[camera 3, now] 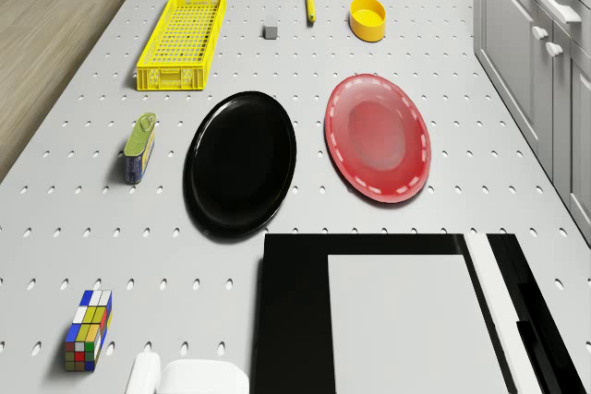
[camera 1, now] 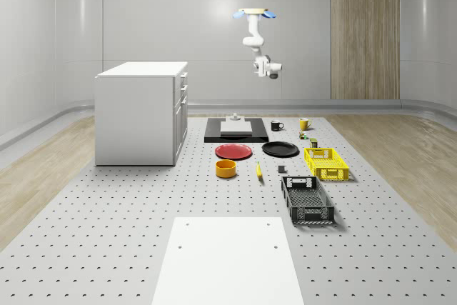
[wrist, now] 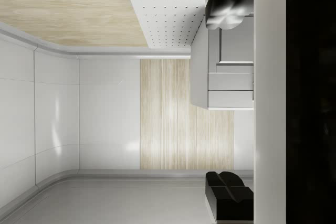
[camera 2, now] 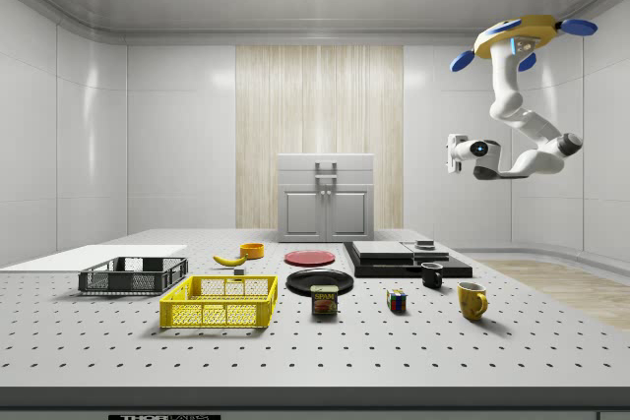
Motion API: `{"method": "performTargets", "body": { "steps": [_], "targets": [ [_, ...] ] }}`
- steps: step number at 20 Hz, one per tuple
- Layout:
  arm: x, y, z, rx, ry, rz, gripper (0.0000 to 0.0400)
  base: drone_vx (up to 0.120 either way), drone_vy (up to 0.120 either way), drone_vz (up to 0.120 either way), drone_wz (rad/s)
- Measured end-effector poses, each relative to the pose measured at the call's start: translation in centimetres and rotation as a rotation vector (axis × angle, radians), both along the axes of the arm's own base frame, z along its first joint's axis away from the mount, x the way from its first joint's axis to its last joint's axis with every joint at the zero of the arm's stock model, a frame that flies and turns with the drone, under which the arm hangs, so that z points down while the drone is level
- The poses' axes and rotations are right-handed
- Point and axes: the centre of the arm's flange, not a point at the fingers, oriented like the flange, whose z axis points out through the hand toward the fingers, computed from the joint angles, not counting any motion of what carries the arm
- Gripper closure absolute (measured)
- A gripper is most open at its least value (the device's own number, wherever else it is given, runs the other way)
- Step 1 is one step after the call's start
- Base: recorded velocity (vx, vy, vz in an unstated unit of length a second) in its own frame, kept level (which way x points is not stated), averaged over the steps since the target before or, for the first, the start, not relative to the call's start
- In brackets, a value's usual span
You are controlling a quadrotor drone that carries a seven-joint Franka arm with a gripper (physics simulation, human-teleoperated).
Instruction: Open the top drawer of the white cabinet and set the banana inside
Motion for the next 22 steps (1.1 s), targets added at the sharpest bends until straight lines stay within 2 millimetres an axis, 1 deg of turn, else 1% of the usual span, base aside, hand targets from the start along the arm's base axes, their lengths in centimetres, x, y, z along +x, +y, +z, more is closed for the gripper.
{"method": "performTargets", "body": {
  "steps": [6, 8, 12, 22],
  "targets": [
    [0.00, 0.00, -0.06, 0.006, 0.000, 0.000, 0.0000, 0.120, -0.120, 0.120, 0.000],
    [0.00, 0.00, -0.08, 0.007, 0.000, 0.000, 0.0000, 0.120, -0.100, 0.000, 0.000],
    [0.00, 0.00, -0.09, 0.008, 0.000, 0.000, 0.0000, 0.120, 0.000, 0.000, 0.000],
    [0.01, -0.01, -0.10, 0.009, 0.001, 0.000, 0.0000, 0.120, -0.120, 0.000, 0.000]
  ]
}}
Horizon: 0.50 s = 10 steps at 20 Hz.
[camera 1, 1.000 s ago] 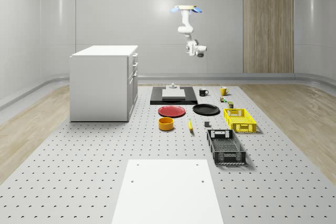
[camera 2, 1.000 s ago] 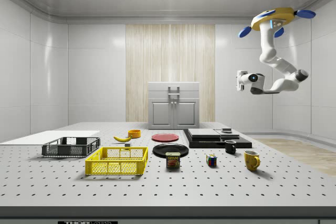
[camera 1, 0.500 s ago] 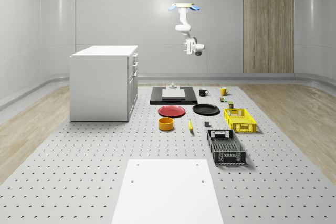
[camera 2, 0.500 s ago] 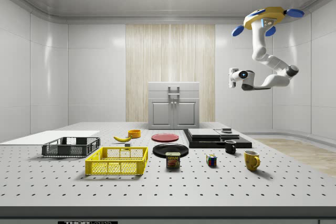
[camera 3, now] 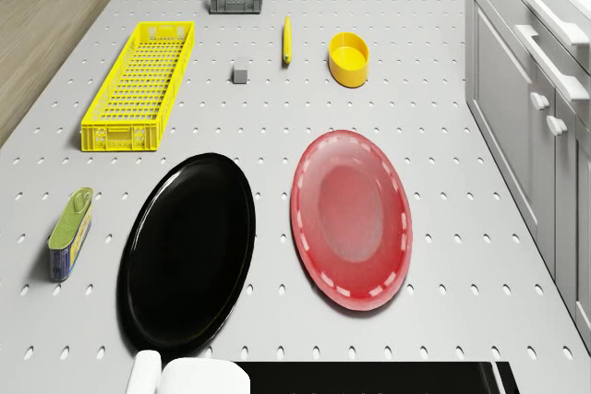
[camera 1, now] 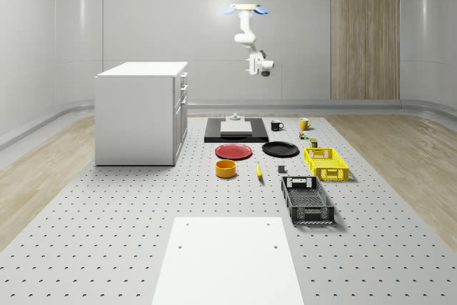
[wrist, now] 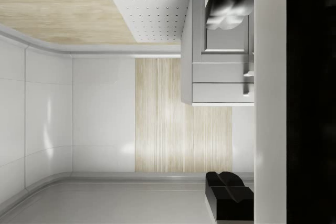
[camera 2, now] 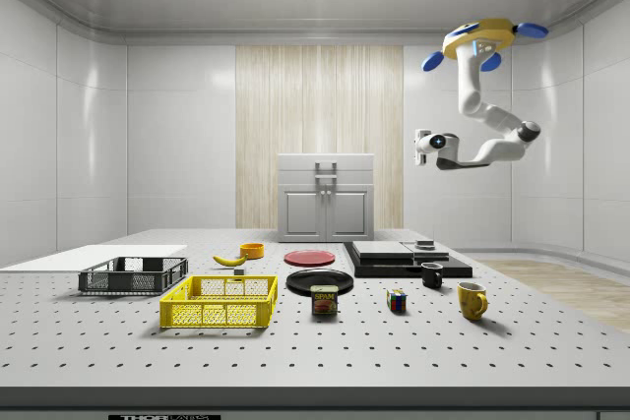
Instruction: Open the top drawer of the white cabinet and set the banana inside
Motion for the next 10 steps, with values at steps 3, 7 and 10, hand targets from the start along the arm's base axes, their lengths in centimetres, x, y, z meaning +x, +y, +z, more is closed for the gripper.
{"method": "performTargets", "body": {
  "steps": [3, 7, 10],
  "targets": [
    [0.00, 0.00, 0.00, 0.000, 0.000, 0.000, 0.0000, 0.120, -0.120, 0.000, 0.000],
    [0.00, 0.00, 0.00, 0.000, 0.000, 0.000, 0.0000, 0.120, -0.120, 0.000, 0.000],
    [0.00, 0.00, -0.01, 0.000, 0.000, 0.000, 0.0000, 0.120, -0.120, 0.000, 0.000]
  ]
}}
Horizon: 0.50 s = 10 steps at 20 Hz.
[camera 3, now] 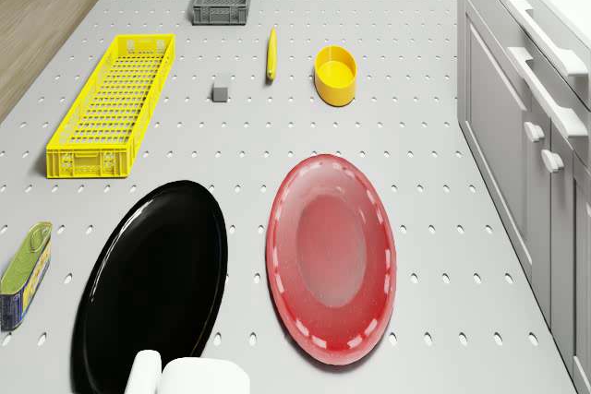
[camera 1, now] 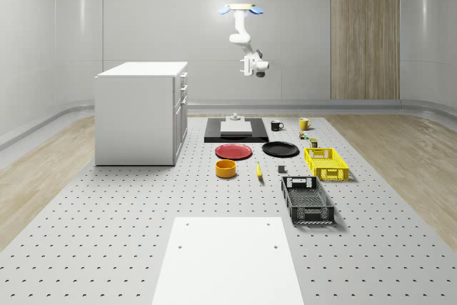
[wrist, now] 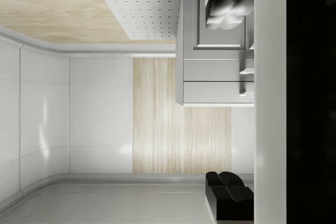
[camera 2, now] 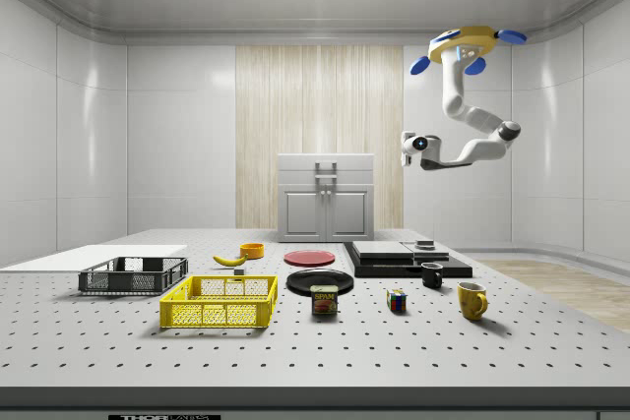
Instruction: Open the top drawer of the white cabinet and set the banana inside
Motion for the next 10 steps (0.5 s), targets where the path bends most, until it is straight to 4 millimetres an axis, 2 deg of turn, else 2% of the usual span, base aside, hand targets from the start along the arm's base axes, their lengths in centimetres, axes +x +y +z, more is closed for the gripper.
{"method": "performTargets", "body": {
  "steps": [10],
  "targets": [
    [0.00, 0.00, 0.00, 0.000, 0.000, 0.000, 0.0000, 0.120, -0.120, 0.000, 0.000]
  ]
}}
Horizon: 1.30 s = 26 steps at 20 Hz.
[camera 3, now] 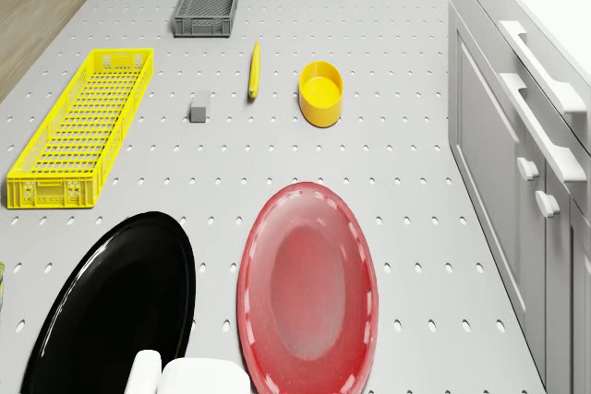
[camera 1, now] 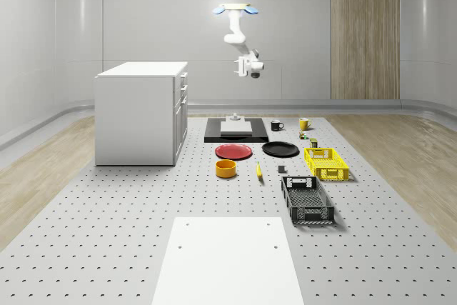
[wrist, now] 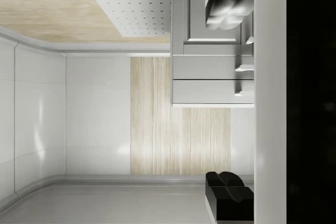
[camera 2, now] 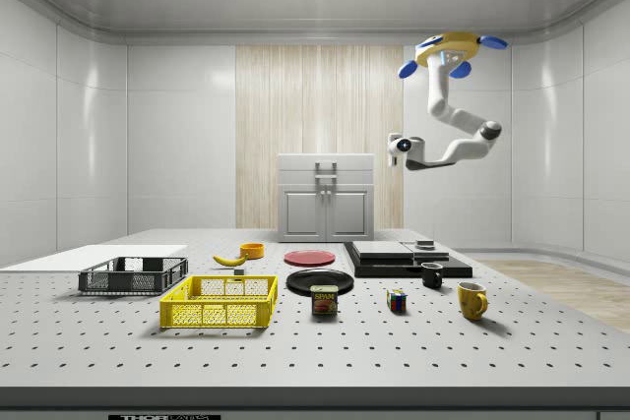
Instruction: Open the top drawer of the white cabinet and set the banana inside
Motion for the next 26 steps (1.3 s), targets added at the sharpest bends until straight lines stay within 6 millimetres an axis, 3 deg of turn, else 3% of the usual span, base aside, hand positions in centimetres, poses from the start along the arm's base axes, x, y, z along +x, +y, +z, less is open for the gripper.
{"method": "performTargets", "body": {
  "steps": [26],
  "targets": [
    [0.00, -0.01, -0.01, 0.000, 0.000, 0.000, 0.0000, 0.120, -0.118, 0.000, 0.000]
  ]
}}
